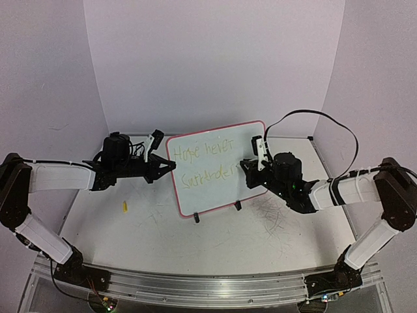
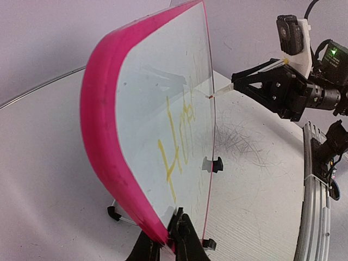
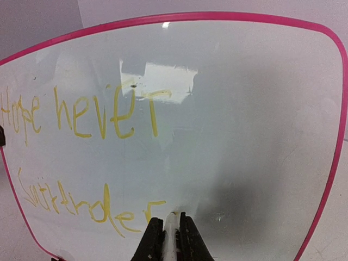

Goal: Write a sentence on the whiteboard

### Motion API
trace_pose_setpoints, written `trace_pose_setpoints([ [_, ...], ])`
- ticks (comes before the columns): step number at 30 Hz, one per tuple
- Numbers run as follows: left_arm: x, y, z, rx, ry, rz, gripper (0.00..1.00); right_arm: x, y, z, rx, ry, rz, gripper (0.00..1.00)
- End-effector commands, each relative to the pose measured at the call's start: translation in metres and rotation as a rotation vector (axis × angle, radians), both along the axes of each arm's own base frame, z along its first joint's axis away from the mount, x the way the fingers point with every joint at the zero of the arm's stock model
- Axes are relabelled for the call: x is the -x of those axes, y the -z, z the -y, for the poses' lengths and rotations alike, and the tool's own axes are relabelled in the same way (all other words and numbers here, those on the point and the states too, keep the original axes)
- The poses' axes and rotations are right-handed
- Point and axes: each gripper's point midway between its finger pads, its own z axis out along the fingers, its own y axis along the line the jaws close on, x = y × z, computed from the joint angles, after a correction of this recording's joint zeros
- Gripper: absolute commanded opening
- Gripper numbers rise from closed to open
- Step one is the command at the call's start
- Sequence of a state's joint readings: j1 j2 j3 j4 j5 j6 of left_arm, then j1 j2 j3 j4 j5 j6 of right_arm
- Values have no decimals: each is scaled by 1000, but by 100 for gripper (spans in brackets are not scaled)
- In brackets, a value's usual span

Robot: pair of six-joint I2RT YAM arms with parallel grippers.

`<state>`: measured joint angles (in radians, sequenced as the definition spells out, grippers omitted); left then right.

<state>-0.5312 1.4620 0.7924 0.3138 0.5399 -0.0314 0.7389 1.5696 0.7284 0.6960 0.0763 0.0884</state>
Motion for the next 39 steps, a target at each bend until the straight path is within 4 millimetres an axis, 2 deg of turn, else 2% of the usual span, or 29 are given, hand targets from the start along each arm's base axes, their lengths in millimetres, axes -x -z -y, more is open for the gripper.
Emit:
trace_pose_setpoints([
  [1, -17, 24, -16, -148, -75, 63, 0, 0, -9, -15, -43, -32, 10, 0],
  [5, -16, 23, -16, -146, -75, 67, 0, 3, -2, -16, -36, -35, -10, 0],
  [11, -16, 23, -15, -146, -73, 65, 0, 4, 5, -6, -26, 3, -27, 0],
  [28, -16, 26, -14, -147, -67, 54, 0, 1, 7, 20, 6, 130, -22, 0],
  [34, -16, 26, -14, -147, -66, 55, 0, 4, 16, 18, 22, 110, -47, 0],
  [39, -16, 27, -13, -147, -65, 53, 0, 8, 20, 8, 22, 66, -61, 0],
])
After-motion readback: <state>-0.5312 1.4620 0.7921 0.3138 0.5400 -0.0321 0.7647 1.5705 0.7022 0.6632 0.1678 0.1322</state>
